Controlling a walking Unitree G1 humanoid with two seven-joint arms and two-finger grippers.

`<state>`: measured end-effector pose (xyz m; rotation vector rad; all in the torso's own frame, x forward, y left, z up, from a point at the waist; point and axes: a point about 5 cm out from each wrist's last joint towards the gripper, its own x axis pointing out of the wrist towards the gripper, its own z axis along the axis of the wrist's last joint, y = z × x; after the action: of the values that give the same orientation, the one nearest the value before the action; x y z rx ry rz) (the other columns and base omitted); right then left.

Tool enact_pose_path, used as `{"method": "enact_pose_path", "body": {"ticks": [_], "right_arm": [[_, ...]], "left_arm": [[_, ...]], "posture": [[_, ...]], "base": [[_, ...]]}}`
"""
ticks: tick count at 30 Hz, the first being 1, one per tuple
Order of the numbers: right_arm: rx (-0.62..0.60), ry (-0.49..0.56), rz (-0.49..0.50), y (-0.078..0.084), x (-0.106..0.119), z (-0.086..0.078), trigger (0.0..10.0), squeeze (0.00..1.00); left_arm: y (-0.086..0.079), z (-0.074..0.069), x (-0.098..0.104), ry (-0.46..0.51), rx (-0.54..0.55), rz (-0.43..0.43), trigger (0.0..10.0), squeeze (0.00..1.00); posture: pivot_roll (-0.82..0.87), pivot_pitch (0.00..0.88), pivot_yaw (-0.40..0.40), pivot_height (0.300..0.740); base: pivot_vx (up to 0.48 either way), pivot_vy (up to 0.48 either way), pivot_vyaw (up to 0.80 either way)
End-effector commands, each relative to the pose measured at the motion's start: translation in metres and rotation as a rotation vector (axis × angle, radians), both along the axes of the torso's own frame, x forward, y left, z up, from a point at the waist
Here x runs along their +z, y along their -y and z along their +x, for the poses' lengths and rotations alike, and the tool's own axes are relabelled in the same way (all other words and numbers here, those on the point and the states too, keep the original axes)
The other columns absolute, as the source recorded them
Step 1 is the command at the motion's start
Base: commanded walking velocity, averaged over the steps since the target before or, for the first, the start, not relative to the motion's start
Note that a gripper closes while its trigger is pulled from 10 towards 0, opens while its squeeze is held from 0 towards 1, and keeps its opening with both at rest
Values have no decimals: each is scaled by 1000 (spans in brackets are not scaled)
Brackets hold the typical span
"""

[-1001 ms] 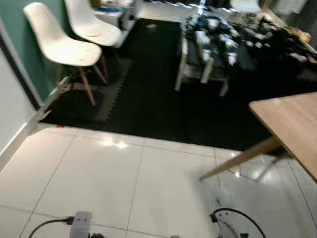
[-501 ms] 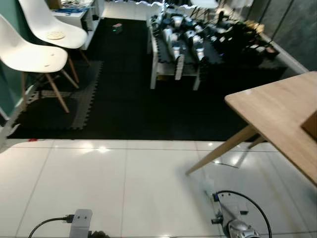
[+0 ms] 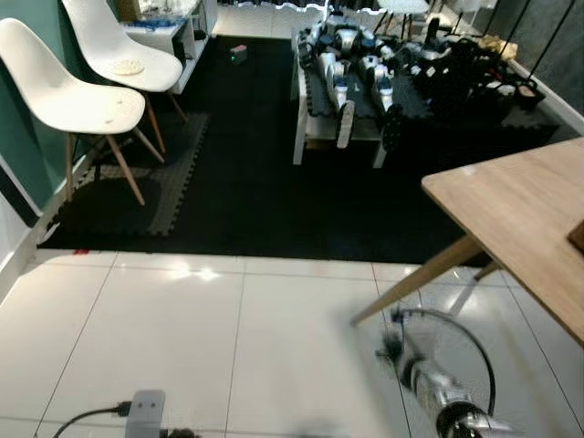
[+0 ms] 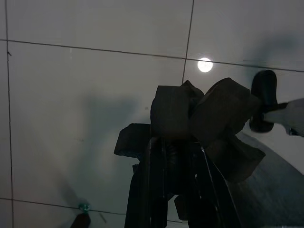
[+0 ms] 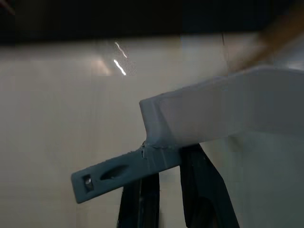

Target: Picking trash to rubbish bin

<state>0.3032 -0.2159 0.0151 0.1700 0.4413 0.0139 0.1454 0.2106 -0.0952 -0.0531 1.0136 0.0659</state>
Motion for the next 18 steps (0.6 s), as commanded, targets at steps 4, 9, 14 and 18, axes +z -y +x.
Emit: {"method": "enact_pose_path", "body": {"ticks": [4,9,14,18], "right_arm": [[148,290,143,-8,60,38,10000,0],[193,450,240,-10,97,54,10000,0],[242,651,349,-10,145,65,10000,0],[288,727,402,-14,165,66,10000,0]], "left_arm": [[-4,3,2,11,48,-9,10000,0],[-2,8,3,25,52,-15,10000,0],[3,13,4,45,58,-30,10000,0],[5,17,6,61,49,-32,10000,0]], "posture": [[16,88,-24,740],[14,89,-24,740],[20,94,-26,740],[20,94,-26,740]], "base": [[0,0,0],[0,0,-590],[0,0,-800],[0,0,-800]]}}
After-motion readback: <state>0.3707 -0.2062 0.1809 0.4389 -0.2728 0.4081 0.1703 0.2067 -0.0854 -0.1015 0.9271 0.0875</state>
